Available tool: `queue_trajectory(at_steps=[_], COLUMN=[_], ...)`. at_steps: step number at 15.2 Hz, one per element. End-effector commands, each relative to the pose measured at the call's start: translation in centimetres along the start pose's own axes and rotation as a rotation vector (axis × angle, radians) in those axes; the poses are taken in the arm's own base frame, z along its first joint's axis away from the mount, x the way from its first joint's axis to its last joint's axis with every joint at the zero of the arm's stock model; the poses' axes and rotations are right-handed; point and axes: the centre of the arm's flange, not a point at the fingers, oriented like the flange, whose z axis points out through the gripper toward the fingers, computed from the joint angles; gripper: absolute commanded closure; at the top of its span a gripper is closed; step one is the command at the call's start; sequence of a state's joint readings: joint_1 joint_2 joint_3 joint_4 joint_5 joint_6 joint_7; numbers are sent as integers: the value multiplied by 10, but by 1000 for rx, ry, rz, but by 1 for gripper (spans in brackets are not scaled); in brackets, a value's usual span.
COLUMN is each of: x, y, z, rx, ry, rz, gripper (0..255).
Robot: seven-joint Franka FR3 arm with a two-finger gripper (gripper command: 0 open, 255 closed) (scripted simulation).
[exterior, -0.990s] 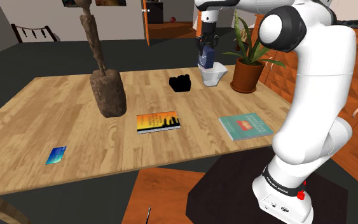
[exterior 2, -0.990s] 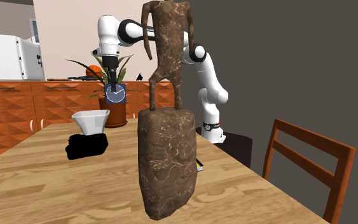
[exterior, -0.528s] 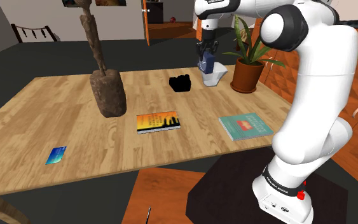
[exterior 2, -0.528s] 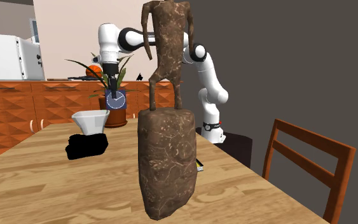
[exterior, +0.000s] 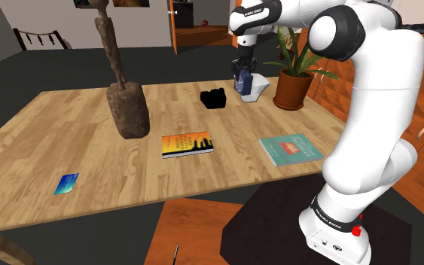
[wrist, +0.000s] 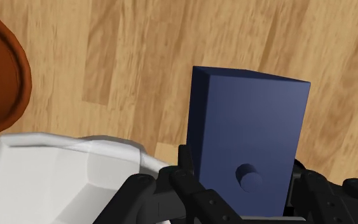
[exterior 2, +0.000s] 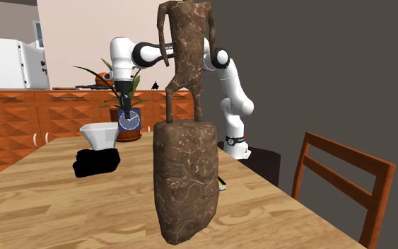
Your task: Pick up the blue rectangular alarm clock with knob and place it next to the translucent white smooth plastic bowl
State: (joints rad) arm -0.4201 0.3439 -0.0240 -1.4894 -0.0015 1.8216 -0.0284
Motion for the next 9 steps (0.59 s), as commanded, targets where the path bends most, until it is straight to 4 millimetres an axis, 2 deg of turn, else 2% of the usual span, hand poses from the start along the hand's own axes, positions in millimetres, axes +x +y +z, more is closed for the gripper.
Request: queue_trajectory(at_steps=[1,9], x=[-1,0], y=[0,0], z=[10,52], rx=[0,0], ry=[1,1], rz=[0,0], gripper=[255,255])
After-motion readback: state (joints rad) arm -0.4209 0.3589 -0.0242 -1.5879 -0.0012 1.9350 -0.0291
